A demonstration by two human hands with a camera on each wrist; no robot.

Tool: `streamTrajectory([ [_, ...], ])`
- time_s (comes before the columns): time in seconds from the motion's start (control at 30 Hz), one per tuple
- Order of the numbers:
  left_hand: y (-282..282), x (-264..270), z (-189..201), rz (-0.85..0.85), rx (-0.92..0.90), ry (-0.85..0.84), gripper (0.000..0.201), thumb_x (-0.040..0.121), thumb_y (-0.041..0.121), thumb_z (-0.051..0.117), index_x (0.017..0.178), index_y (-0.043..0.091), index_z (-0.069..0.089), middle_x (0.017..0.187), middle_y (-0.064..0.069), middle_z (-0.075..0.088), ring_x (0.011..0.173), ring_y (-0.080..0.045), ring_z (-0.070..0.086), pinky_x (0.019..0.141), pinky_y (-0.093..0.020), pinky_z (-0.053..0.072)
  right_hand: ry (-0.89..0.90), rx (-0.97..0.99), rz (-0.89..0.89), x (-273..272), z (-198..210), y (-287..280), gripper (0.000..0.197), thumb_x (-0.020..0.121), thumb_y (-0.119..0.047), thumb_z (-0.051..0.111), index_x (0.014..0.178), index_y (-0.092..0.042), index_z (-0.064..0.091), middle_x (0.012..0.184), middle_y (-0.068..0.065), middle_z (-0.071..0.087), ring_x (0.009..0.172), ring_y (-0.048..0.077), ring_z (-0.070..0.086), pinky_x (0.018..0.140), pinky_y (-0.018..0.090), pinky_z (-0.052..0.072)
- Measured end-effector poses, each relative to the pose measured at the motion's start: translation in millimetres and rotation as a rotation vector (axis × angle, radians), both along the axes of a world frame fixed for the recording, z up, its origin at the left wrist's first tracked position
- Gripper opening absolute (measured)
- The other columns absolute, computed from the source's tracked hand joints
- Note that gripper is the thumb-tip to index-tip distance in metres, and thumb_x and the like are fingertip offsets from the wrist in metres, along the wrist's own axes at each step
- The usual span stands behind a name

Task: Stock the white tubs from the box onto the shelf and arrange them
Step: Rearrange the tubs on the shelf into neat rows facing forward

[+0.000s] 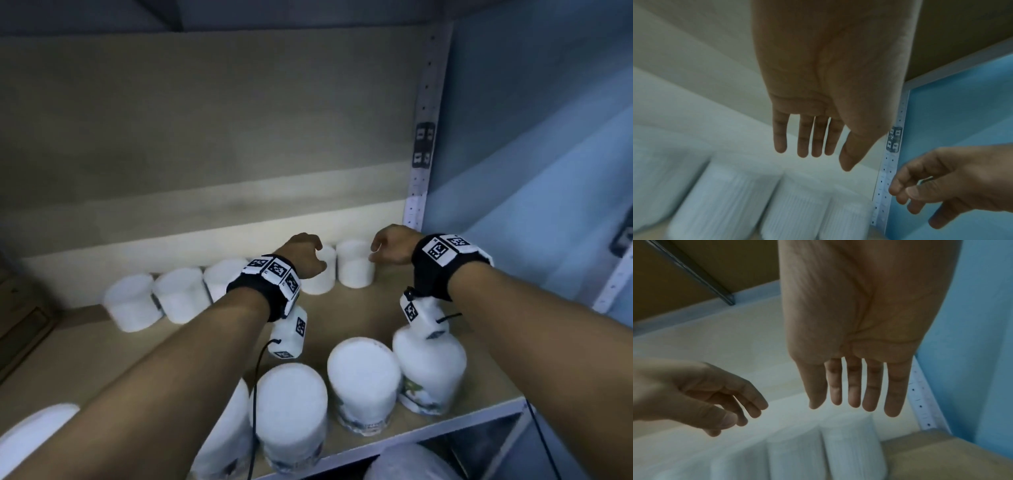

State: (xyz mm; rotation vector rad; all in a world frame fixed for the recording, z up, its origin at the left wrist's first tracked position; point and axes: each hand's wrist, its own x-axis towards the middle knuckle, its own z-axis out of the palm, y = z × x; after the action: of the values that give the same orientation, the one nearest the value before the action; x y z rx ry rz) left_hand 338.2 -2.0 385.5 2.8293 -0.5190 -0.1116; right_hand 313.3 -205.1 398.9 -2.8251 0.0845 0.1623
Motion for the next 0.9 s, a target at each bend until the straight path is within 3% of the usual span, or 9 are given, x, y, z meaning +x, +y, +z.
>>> streamTrajectory([
  [0.3, -15.8, 52.9, -10.0, 0.021, 0.066, 0.002, 0.055, 0.092, 0.031, 0.053, 0.142, 0.012, 0.038, 0.148, -0.011, 0.036, 0.137, -0.026, 0.035, 0.109, -0.032, 0.032, 0.002, -0.057, 0.034, 58.2, -20.7, 9.6, 0.052, 0.09, -0.039, 0.058, 0.133, -0.01, 0.049, 0.14, 0.008, 0.047, 0.127, 0.025, 0.047, 0.103, 0.032, 0.04],
  [0.47, -15.4, 58.7, -18.2, -0.04, 0.118, 0.055, 0.054, 0.093, 0.032, 0.054, 0.141, 0.014, 0.041, 0.149, -0.008, 0.036, 0.138, -0.023, 0.034, 0.111, -0.03, 0.03, 0.08, -0.118, 0.022, 76.0, -34.5, 10.7, 0.069, 0.089, -0.054, 0.053, 0.142, -0.012, 0.037, 0.148, 0.008, 0.038, 0.134, 0.026, 0.041, 0.111, 0.041, 0.034],
  [0.73, -12.0, 60.2, -23.8, -0.048, 0.084, 0.029, 0.048, 0.09, 0.033, 0.058, 0.133, 0.014, 0.048, 0.143, -0.009, 0.038, 0.133, -0.025, 0.039, 0.108, -0.033, 0.035, 0.061, -0.233, 0.018, 86.7, -44.8, 15.3, 0.07, 0.088, -0.052, 0.056, 0.142, -0.011, 0.038, 0.145, 0.013, 0.035, 0.134, 0.03, 0.038, 0.111, 0.041, 0.034],
  [0.9, -14.2, 58.4, -24.5, -0.031, 0.067, 0.026, 0.047, 0.09, 0.032, 0.059, 0.133, 0.014, 0.048, 0.143, -0.008, 0.042, 0.134, -0.024, 0.039, 0.108, -0.031, 0.033, 0.082, -0.238, 0.029, 79.6, -39.3, 14.7, 0.063, 0.091, -0.042, 0.057, 0.143, -0.012, 0.037, 0.145, 0.011, 0.033, 0.132, 0.03, 0.04, 0.107, 0.035, 0.036],
])
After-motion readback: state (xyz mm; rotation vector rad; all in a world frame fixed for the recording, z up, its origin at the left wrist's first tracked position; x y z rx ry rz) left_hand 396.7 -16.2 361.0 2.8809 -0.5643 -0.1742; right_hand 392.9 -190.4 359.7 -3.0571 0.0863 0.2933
